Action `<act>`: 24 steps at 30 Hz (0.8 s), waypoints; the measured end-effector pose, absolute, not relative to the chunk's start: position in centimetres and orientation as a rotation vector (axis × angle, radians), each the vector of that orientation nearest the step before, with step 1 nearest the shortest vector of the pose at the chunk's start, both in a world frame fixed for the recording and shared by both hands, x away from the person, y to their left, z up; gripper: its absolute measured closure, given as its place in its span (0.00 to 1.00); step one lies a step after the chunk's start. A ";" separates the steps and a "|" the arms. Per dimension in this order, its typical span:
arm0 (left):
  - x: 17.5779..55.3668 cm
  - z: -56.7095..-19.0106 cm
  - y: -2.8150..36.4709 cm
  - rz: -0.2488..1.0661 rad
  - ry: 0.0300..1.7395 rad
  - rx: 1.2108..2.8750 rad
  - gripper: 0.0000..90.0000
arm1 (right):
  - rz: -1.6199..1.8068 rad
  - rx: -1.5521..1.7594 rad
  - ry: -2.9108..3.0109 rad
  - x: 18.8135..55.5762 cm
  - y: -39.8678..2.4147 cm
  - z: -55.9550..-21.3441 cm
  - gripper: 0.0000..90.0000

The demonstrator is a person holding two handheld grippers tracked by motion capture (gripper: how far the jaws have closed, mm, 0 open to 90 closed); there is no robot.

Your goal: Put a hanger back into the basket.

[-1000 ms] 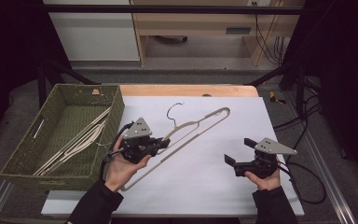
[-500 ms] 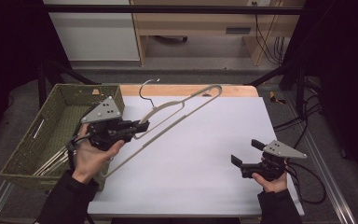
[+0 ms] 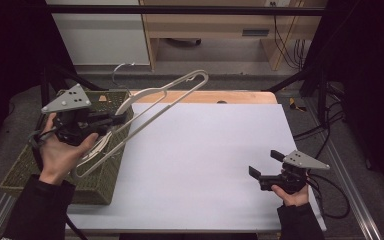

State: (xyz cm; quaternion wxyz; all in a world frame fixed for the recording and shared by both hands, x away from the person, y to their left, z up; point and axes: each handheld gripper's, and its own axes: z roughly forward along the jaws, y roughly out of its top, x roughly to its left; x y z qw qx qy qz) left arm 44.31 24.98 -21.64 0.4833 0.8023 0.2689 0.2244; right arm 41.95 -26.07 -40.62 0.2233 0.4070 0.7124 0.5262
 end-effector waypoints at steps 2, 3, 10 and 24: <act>44.5 -21.6 25.9 0.557 0.670 1.945 0.96 | 1.447 1.120 1.969 42.0 -26.1 -40.7 0.01; 44.5 -21.6 25.9 0.557 0.670 1.945 0.96 | 1.452 1.125 1.973 42.0 -26.0 -40.7 0.01; 45.3 -22.4 28.6 0.600 0.708 1.964 0.96 | 1.471 1.127 1.966 42.0 -26.0 -40.7 0.01; 47.2 -25.4 34.3 0.665 0.819 2.003 0.96 | 1.451 1.122 1.974 42.0 -26.2 -40.7 0.01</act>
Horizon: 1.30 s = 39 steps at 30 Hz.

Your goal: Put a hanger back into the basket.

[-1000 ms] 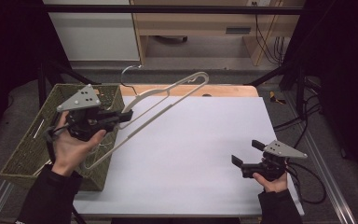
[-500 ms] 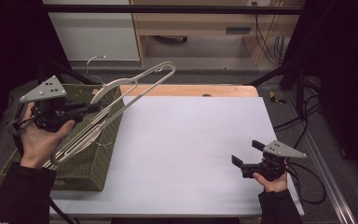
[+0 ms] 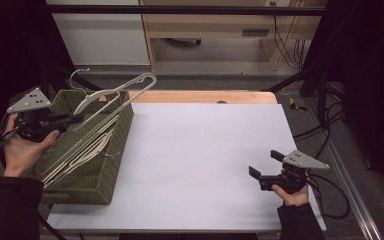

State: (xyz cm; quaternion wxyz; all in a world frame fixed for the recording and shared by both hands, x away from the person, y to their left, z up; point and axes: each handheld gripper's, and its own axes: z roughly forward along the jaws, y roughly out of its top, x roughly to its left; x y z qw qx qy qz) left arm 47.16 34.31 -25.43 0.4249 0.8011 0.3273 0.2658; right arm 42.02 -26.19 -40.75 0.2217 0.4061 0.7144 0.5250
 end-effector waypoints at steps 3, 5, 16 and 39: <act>47.4 -26.5 35.9 0.691 0.840 2.020 0.96 | 1.452 1.126 1.975 42.0 -26.1 -40.8 0.01; 47.4 -26.9 36.7 0.707 0.848 2.033 0.96 | 1.452 1.126 1.974 42.0 -26.1 -40.8 0.01; 47.9 -29.3 39.9 0.775 0.904 2.051 0.96 | 1.449 1.132 1.975 42.1 -26.0 -40.8 0.01; 49.1 -37.8 40.3 0.784 1.028 2.192 0.95 | 1.450 1.123 1.984 42.2 -25.9 -40.9 0.01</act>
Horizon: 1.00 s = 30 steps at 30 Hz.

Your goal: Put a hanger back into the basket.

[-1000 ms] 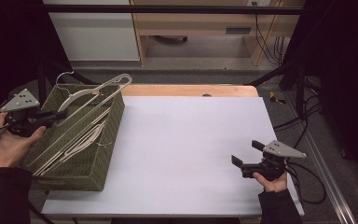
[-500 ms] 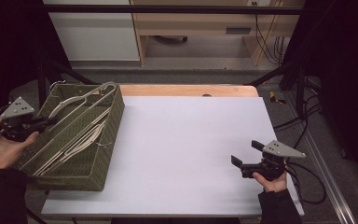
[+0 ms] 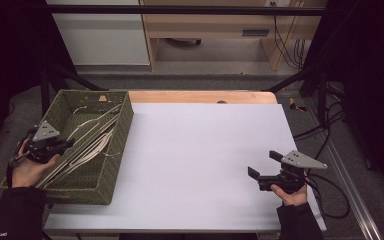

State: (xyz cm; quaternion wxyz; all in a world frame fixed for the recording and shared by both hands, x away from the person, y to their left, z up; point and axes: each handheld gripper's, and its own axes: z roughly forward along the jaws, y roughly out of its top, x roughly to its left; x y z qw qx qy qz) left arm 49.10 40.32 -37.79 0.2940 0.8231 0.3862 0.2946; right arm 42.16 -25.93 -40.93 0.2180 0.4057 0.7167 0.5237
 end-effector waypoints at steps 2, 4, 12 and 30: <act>49.0 -38.2 40.4 0.759 1.044 2.215 0.93 | 1.448 1.125 1.983 42.2 -25.9 -41.0 0.01; 49.0 -38.5 40.5 0.717 1.061 2.251 0.90 | 1.449 1.116 1.989 42.2 -25.9 -41.0 0.01; 48.7 -38.5 39.8 0.639 1.084 2.247 0.76 | 1.449 1.125 1.990 42.2 -25.7 -41.1 0.01; 45.2 -33.2 36.9 0.653 0.988 1.911 0.44 | 1.456 1.120 1.984 42.1 -25.7 -40.9 0.01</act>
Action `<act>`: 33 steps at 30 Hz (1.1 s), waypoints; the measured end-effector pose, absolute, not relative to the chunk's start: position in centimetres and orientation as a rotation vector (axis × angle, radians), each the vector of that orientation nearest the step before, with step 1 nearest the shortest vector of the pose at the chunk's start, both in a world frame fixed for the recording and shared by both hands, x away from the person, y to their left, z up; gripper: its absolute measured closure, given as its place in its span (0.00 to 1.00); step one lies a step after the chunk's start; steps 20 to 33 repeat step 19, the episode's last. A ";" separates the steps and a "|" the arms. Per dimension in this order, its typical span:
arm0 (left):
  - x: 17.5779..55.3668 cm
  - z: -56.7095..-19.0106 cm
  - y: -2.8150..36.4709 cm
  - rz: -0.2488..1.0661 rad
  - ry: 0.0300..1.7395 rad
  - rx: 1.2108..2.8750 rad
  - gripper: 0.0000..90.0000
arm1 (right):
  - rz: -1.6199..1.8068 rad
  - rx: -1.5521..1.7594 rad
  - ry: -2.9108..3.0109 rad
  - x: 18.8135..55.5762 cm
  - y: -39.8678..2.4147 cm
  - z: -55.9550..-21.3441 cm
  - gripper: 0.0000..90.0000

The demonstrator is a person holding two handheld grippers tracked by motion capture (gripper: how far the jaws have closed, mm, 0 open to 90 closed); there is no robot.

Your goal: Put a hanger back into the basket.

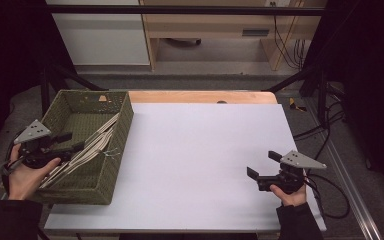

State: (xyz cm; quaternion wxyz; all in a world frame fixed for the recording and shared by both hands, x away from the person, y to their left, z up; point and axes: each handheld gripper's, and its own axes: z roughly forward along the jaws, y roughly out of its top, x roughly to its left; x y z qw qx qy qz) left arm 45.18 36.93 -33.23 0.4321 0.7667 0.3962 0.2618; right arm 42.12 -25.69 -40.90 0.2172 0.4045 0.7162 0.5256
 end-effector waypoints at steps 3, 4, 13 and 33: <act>44.7 -32.8 36.1 0.651 0.958 1.862 0.35 | 1.462 1.119 1.978 42.1 -25.7 -40.8 0.01; 44.3 -32.5 35.1 0.644 0.944 1.824 0.33 | 1.466 1.111 1.982 42.0 -25.8 -40.7 0.01; 42.8 -32.9 30.9 0.606 0.872 1.754 0.08 | 1.480 1.096 1.966 41.9 -25.8 -40.7 0.01; 42.4 -33.7 28.7 0.560 0.861 1.721 0.05 | 1.489 1.085 1.965 41.8 -25.9 -40.6 0.01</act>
